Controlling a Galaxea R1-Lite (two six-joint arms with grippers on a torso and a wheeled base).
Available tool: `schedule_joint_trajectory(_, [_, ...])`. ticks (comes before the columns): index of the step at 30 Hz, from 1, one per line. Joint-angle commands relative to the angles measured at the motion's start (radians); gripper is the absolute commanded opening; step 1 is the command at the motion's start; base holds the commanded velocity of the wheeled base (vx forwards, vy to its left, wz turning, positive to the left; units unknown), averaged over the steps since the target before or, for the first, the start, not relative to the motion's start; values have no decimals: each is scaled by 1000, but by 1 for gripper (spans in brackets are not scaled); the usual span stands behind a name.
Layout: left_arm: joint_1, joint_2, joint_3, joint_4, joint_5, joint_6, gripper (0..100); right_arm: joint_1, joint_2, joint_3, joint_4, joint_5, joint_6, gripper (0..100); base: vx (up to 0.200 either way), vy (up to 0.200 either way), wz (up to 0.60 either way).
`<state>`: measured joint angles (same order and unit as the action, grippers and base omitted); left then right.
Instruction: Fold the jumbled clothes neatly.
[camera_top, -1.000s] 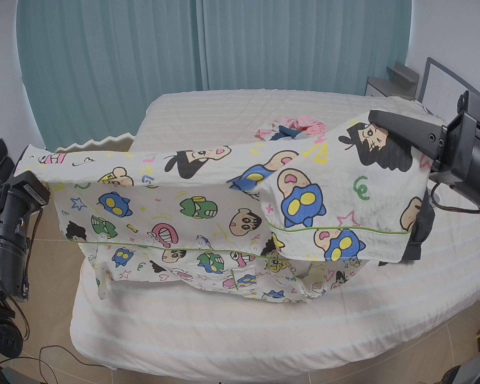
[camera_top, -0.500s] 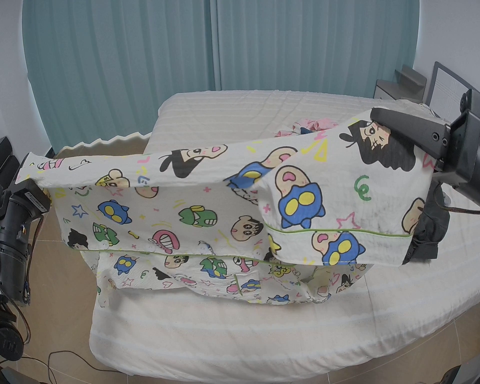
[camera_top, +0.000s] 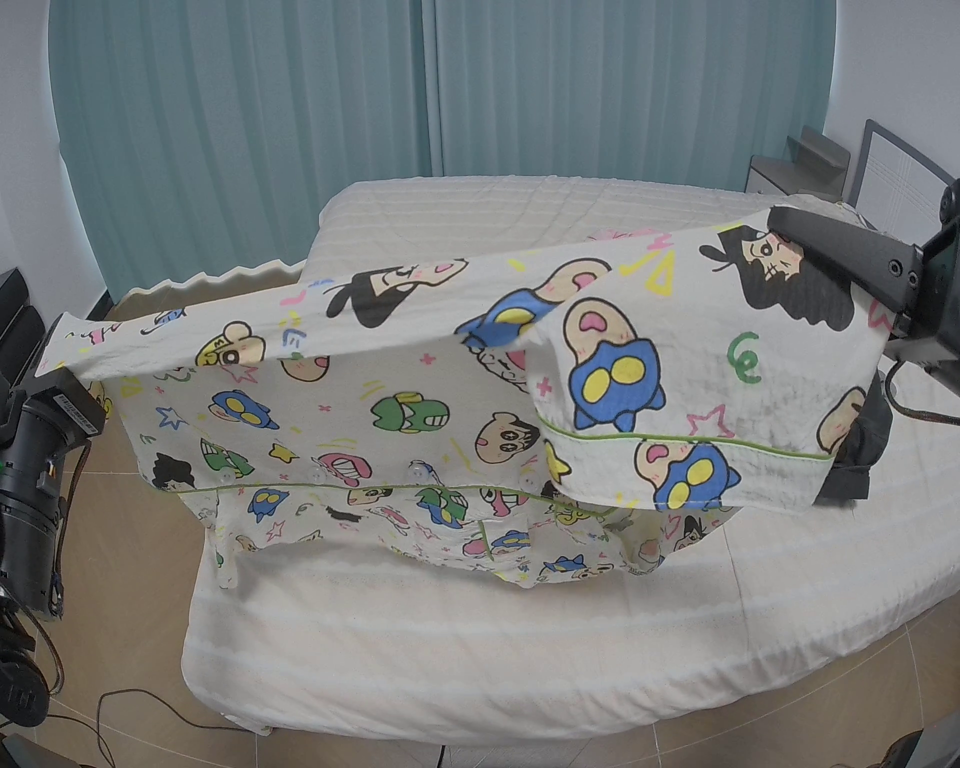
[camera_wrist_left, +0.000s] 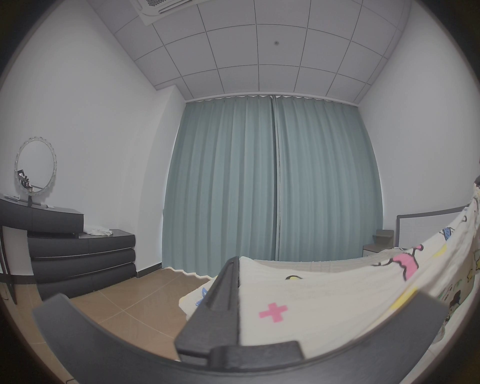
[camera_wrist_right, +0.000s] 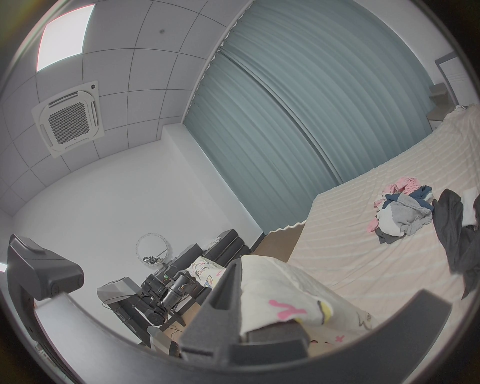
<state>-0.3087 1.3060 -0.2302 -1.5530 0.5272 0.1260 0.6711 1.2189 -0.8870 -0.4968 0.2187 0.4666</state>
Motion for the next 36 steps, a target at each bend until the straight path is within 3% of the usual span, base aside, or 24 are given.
schedule_joint_trajectory(1, [0, -2, 0, -18, 2, 0, 0, 2, -21, -3, 0, 1, 0, 0, -200, 0, 0])
schedule_joint_trajectory(15, [0, -42, 3, -18, 2, 0, 0, 4, -64, -9, 1, 2, -2, 0, -200, 0, 0])
schedule_joint_trajectory(26, [0, -25, 80, -15, 2, 0, 0, -27, -10, 11, 0, -2, 0, 0, 0, 0, 0])
schedule_joint_trajectory(36, [2, 130, 115, -13, 4, -62, 0, -90, 85, 76, -12, -1, 0, 0, 0, 0, 0])
